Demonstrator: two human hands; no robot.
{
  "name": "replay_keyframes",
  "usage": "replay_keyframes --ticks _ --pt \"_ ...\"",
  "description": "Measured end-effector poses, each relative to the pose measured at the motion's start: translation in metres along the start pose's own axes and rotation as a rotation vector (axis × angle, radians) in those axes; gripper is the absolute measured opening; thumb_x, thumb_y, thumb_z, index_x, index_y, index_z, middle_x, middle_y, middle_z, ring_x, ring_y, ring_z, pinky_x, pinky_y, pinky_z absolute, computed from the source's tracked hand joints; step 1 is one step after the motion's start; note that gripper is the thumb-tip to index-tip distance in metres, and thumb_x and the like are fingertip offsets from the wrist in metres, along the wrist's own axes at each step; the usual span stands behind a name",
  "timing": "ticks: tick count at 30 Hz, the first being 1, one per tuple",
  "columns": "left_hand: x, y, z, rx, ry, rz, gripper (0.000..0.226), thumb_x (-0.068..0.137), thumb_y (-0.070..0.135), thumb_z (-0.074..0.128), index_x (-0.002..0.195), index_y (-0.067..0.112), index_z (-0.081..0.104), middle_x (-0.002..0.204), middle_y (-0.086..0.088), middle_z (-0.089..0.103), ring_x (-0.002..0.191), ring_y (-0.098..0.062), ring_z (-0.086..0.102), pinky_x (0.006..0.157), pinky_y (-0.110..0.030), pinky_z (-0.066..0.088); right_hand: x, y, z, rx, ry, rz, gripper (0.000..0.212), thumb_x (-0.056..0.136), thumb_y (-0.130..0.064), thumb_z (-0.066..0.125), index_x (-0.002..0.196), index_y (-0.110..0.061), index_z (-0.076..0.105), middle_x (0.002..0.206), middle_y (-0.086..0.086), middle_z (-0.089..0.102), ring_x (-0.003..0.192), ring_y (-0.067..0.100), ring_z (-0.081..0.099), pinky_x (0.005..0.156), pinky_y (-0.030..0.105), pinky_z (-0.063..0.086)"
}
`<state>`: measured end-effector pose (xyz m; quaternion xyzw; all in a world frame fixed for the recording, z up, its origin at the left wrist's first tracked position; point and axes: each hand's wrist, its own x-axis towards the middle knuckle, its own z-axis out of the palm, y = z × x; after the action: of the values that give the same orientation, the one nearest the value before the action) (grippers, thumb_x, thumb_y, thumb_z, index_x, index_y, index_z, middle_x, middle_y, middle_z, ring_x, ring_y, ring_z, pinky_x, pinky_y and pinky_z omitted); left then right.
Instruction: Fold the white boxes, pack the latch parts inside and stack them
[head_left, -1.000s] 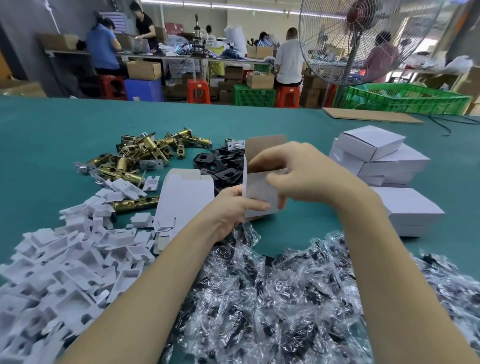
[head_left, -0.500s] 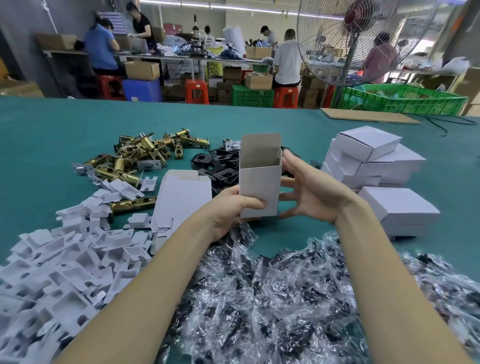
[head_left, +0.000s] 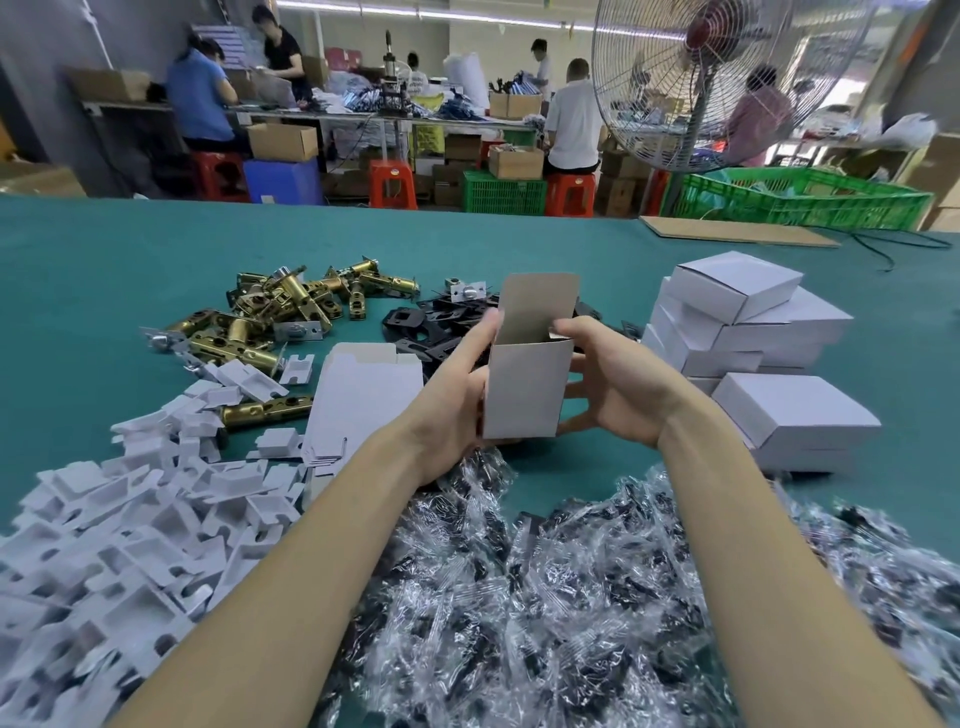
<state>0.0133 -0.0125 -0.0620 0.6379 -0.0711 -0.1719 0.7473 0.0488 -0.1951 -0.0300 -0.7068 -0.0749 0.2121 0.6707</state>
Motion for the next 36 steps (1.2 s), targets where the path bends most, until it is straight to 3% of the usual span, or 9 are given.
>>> replay_keyframes --ticks 5,8,10,15,18,20,24,27,36 --pt "0.002 0.002 0.004 -0.039 0.101 -0.044 0.061 0.077 0.068 0.051 0.114 0.02 0.06 0.107 -0.009 0.049 0.095 -0.027 0.043 0.073 -0.035 0.044 0.0 -0.003 0.005 -0.062 0.005 -0.239 0.04 0.104 -0.017 0.044 0.11 -0.047 0.07 0.107 -0.008 0.068 0.093 0.016 0.053 0.084 0.039 0.041" --pt "0.002 0.002 0.003 -0.062 0.144 -0.037 0.057 0.079 0.065 0.049 0.109 0.018 0.06 0.102 -0.013 0.051 0.089 -0.028 0.045 0.056 -0.026 0.045 0.0 -0.004 0.016 0.084 0.019 -0.417 0.056 0.093 0.007 0.04 0.106 -0.034 0.076 0.108 -0.004 0.074 0.088 0.012 0.06 0.071 0.028 0.045" --pt "0.002 0.001 0.002 -0.087 0.154 -0.028 0.054 0.087 0.066 0.046 0.107 0.019 0.063 0.098 -0.015 0.057 0.078 -0.026 0.053 0.049 -0.023 0.045 0.0 -0.004 0.02 0.095 0.012 -0.465 0.047 0.09 0.0 0.043 0.099 -0.028 0.079 0.108 -0.001 0.075 0.095 0.015 0.06 0.071 0.031 0.042" --pt "0.005 -0.001 0.004 0.012 0.165 -0.037 0.087 0.077 0.081 0.046 0.123 0.011 0.067 0.113 -0.016 0.066 0.095 -0.027 0.059 0.091 -0.044 0.052 0.002 -0.002 0.017 0.089 0.026 -0.431 0.018 0.089 -0.034 0.065 0.099 -0.024 0.076 0.11 0.005 0.074 0.101 0.018 0.064 0.085 0.039 0.043" --pt "0.004 -0.002 0.007 0.05 0.126 0.022 0.079 0.082 0.09 0.037 0.134 0.036 0.062 0.128 -0.017 0.067 0.103 -0.027 0.062 0.105 -0.053 0.049 0.004 0.0 0.018 0.184 0.095 -0.416 0.02 0.091 -0.036 0.068 0.1 -0.019 0.072 0.112 0.007 0.071 0.104 0.02 0.062 0.092 0.044 0.043" --pt "0.001 0.0 0.009 0.046 0.071 0.043 0.074 0.082 0.089 0.035 0.137 0.045 0.057 0.13 -0.013 0.068 0.106 -0.022 0.066 0.103 -0.049 0.052 0.004 -0.001 0.017 0.194 0.083 -0.407 0.023 0.09 -0.036 0.068 0.104 -0.018 0.071 0.113 0.006 0.07 0.105 0.02 0.061 0.093 0.044 0.043" --pt "0.0 0.0 0.008 0.062 0.075 0.004 0.083 0.081 0.078 0.044 0.135 0.017 0.062 0.13 -0.021 0.065 0.101 -0.025 0.064 0.093 -0.044 0.052 0.002 -0.003 0.012 0.14 -0.003 -0.396 0.025 0.09 -0.035 0.062 0.109 -0.027 0.077 0.118 0.002 0.073 0.108 0.018 0.063 0.096 0.043 0.043" --pt "0.002 0.001 0.01 0.05 0.121 0.008 0.082 0.079 0.075 0.044 0.124 0.01 0.066 0.111 -0.022 0.068 0.089 -0.024 0.063 0.083 -0.042 0.05 -0.002 -0.004 0.009 0.039 -0.109 -0.391 0.031 0.088 -0.029 0.062 0.114 -0.033 0.078 0.127 0.0 0.073 0.119 0.016 0.065 0.101 0.04 0.044" --pt "0.001 -0.005 0.005 0.086 0.057 0.04 0.068 0.083 0.079 0.05 0.13 0.032 0.066 0.124 -0.011 0.071 0.103 -0.02 0.068 0.092 -0.045 0.056 -0.001 0.001 0.001 0.055 -0.036 -0.392 0.032 0.09 -0.007 0.064 0.107 -0.026 0.082 0.114 0.0 0.077 0.099 0.012 0.068 0.086 0.027 0.053"
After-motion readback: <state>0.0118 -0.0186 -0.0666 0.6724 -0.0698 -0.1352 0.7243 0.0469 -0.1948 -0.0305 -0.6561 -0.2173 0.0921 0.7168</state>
